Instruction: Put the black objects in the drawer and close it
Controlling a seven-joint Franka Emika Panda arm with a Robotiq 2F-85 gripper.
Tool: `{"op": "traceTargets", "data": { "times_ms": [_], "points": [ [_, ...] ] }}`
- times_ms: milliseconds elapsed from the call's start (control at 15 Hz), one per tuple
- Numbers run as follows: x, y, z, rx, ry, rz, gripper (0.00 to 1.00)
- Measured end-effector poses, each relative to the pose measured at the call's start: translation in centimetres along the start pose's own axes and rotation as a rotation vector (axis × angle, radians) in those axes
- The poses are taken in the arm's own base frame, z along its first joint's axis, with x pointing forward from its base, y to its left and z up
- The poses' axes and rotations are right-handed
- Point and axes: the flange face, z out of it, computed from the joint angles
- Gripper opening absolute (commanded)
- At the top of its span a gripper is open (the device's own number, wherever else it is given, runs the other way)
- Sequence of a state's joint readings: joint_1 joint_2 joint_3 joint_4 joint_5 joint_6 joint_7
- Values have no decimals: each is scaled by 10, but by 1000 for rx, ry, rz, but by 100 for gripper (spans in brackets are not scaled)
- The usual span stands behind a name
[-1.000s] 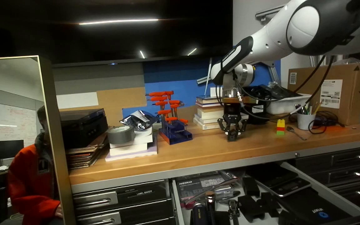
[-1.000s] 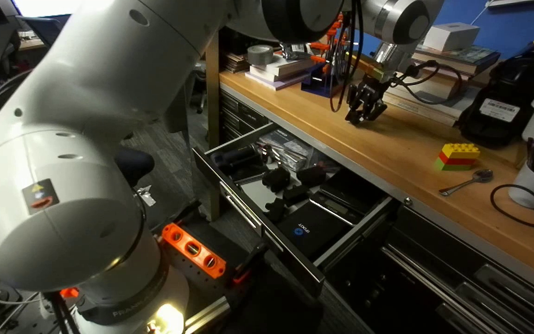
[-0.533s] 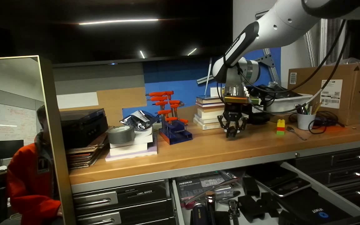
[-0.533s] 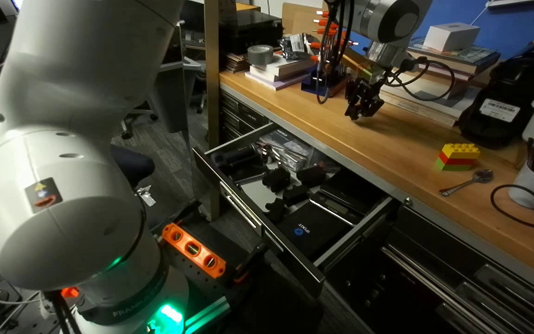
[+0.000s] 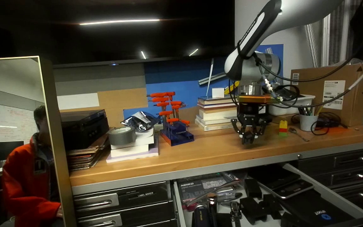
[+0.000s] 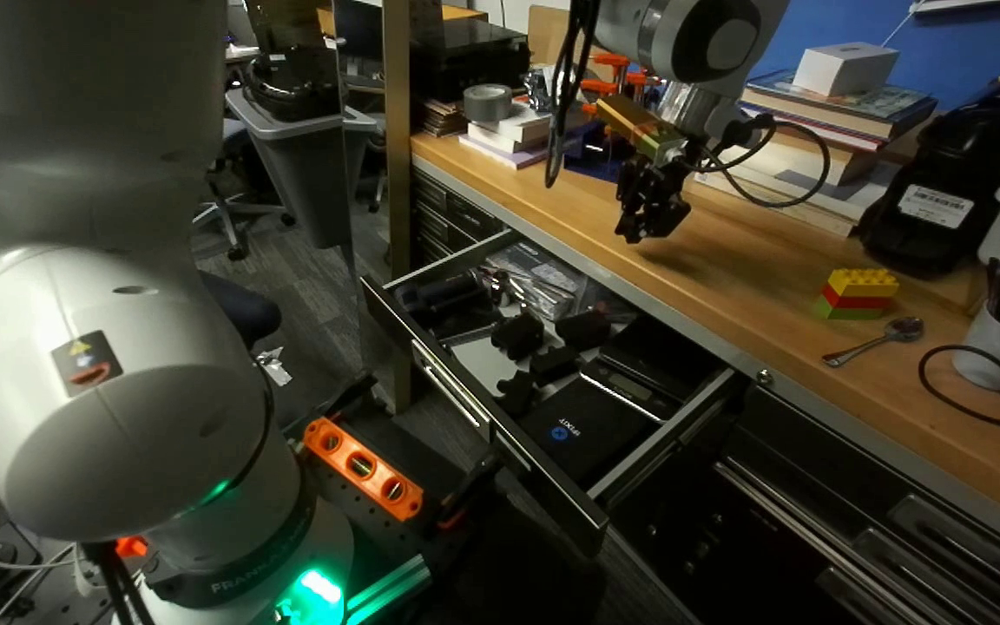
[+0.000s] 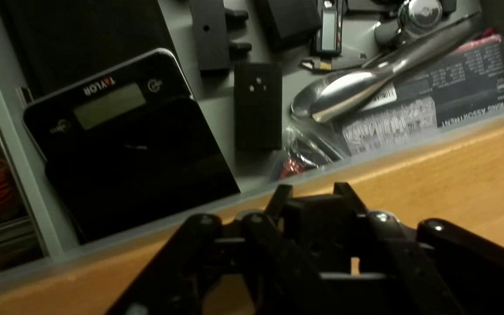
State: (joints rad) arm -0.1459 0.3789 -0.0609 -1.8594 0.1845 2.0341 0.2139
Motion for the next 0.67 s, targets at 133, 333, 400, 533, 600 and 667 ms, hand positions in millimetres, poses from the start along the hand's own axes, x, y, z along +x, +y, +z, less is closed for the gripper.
{"op": "traceTargets", "data": {
  "times_ms": [133, 333, 400, 533, 600, 667],
  "points": [
    [-28, 7, 9, -8, -33, 0, 16],
    [-74, 13, 29, -13, -90, -2, 16],
    [-90, 14, 38, -10, -109, -2, 16],
    [-124, 14, 58, -4, -141, -5, 16],
    [-142, 12, 69, -2, -153, -9, 16],
    [-160, 10, 82, -4, -161, -12, 16]
  ]
}}
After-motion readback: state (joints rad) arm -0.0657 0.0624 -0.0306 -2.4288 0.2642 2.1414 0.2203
